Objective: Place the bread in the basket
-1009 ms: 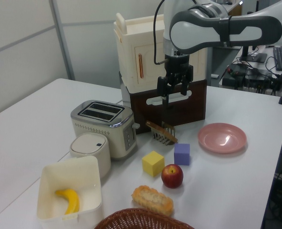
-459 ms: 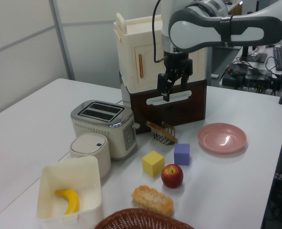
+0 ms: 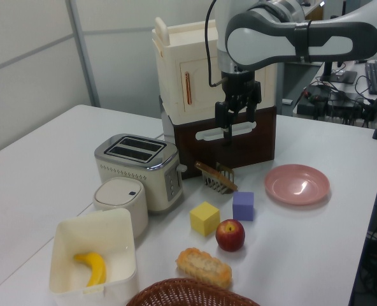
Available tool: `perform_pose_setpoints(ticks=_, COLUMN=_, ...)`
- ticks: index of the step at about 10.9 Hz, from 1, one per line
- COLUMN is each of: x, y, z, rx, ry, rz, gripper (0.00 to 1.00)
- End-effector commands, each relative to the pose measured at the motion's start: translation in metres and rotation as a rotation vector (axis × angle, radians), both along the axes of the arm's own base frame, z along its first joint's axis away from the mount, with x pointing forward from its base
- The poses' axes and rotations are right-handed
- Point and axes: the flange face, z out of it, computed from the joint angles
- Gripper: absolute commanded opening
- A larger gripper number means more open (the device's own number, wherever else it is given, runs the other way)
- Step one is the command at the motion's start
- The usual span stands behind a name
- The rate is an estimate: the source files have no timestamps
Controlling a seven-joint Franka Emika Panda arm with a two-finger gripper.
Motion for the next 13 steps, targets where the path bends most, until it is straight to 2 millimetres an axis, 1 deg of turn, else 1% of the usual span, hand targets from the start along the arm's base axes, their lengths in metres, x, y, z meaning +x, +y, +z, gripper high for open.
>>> perform_pose_setpoints(ticks=1, x=-0.0073, y=0.0024, z=0.0050, rx=0.007, ry=0.021, rz=0.036, gripper=1.00)
perform_pose_setpoints(ticks=3, x=-0.0110, y=0.0030, z=0.0028, rx=0.000, ry=0.060, rz=0.035, gripper=1.00)
perform_pose_setpoints(ticks=7, x=-0.0115, y=0.0030, z=0.0042, rx=0.000, ry=0.060, rz=0.045, gripper=1.00)
perform_pose_setpoints(ticks=9, x=-0.0140, y=0.0021, z=0.0013, rx=-0.007, ry=0.088, rz=0.042, gripper=1.00)
perform_pose_setpoints(ticks=13, x=-0.0162, y=0.0063, z=-0.0013, rx=0.010, ry=0.097, rz=0.031, gripper=1.00)
